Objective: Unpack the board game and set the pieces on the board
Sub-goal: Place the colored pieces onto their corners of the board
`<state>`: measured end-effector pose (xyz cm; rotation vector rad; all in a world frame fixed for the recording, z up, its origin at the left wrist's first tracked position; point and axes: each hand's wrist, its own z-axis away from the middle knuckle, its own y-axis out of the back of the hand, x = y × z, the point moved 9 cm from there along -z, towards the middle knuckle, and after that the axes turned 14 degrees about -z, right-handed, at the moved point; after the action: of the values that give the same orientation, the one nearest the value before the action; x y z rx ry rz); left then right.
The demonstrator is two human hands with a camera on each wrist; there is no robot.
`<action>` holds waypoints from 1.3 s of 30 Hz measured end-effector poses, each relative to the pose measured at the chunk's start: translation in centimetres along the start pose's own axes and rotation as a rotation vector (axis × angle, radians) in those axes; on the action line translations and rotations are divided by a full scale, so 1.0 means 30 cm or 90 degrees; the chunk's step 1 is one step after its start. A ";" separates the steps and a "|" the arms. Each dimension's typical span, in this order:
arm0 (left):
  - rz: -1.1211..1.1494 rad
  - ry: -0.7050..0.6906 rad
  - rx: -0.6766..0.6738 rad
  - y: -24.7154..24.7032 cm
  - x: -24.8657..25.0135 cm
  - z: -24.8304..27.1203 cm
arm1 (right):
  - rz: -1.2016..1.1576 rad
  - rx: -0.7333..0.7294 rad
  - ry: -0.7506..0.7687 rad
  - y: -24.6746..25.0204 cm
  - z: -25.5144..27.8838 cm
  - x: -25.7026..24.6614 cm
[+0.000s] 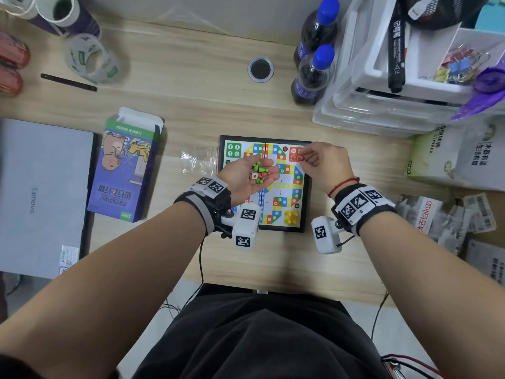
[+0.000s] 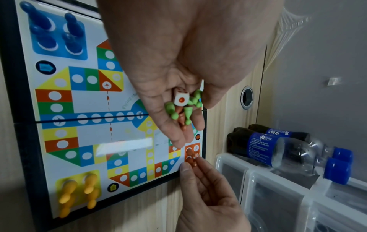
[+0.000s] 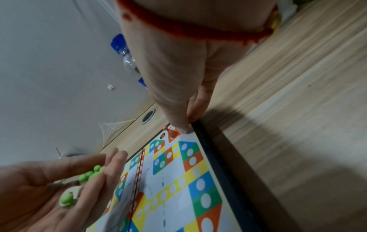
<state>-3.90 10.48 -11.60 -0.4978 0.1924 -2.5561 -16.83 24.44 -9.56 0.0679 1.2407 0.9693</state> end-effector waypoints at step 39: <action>-0.013 -0.026 -0.001 0.007 0.023 -0.009 | 0.093 -0.034 0.057 0.028 -0.057 -0.092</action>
<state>-4.45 9.95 -11.70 -0.5545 0.1753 -2.5633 -18.69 22.41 -7.64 0.0748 1.3046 1.1422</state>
